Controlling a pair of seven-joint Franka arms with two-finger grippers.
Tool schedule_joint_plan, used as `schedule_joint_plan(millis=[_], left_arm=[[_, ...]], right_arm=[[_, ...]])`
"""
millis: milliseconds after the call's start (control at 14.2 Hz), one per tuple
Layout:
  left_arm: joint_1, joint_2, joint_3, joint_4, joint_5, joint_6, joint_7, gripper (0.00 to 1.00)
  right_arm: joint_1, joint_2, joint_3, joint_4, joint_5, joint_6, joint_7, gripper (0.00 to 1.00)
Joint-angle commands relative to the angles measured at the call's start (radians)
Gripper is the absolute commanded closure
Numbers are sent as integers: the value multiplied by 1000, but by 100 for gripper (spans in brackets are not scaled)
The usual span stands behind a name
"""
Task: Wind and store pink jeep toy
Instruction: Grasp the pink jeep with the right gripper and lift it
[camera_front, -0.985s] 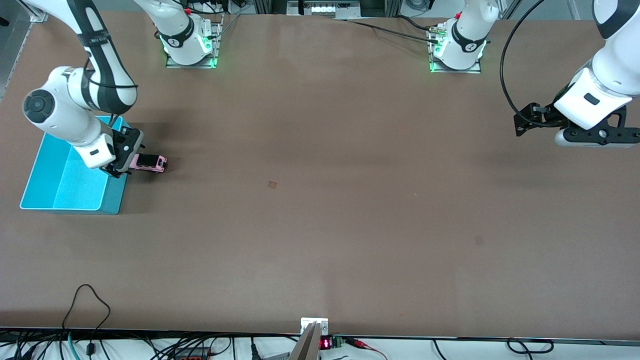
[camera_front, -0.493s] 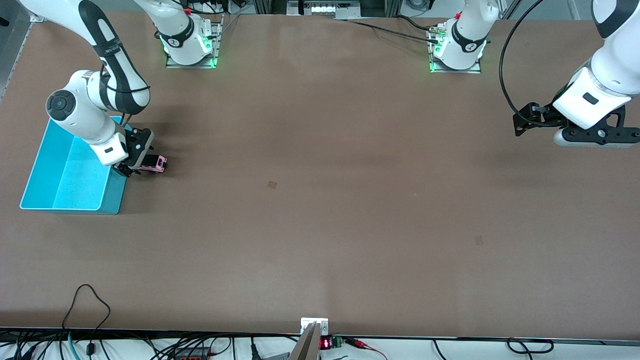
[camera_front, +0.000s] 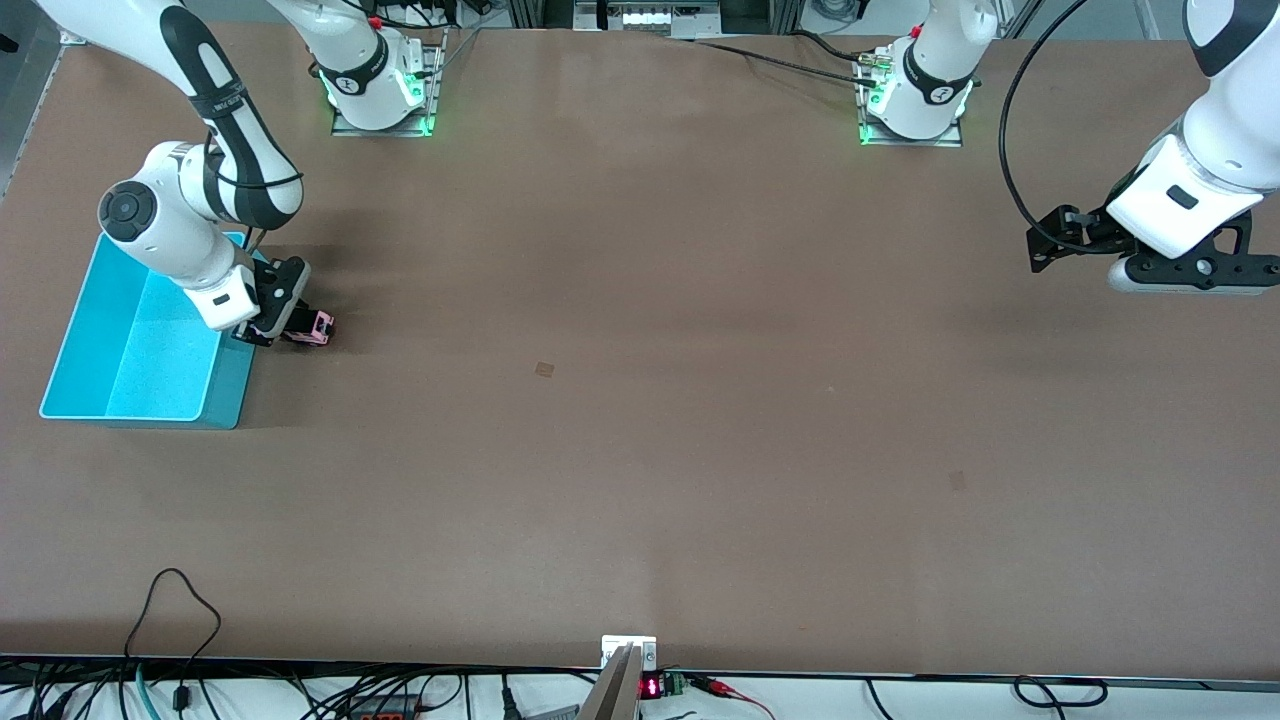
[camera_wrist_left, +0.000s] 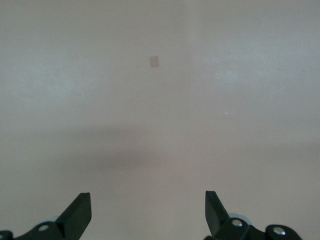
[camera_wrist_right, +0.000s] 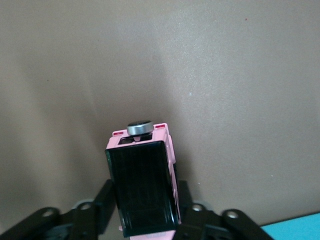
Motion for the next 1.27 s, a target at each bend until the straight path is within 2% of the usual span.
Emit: schedule_joint_plan(millis=[0,281,493,704,915,1056,1196], left_arm=[[-4,4,3,26,-13,-36,-7,0],[-2,4,3,26,-13,-37,-7,0],[-1,4,4,26,-13,-39,-7,0],[-2,4,4,26,-13,-37,-7,0],[-4,4,3,28,-13,-37,-7,0],[-4,4,4,28,-13,-37,-7,0],[-1,4,4,28,-13,-37,-7,0]], right_arm=[[-19,-7,15,-6,-6,15,-26,100],[4,-71,25,6,9,-7,-1,100],[30,-142,26,38,87,-53,74,100],[35,-175,25,95,138,-119,221,100],[32,-233,17,139,140,-197,397,100],[27,-278,12,161,137,-295,570,100],[-6,-283,9,182,117,-347,696,100]])
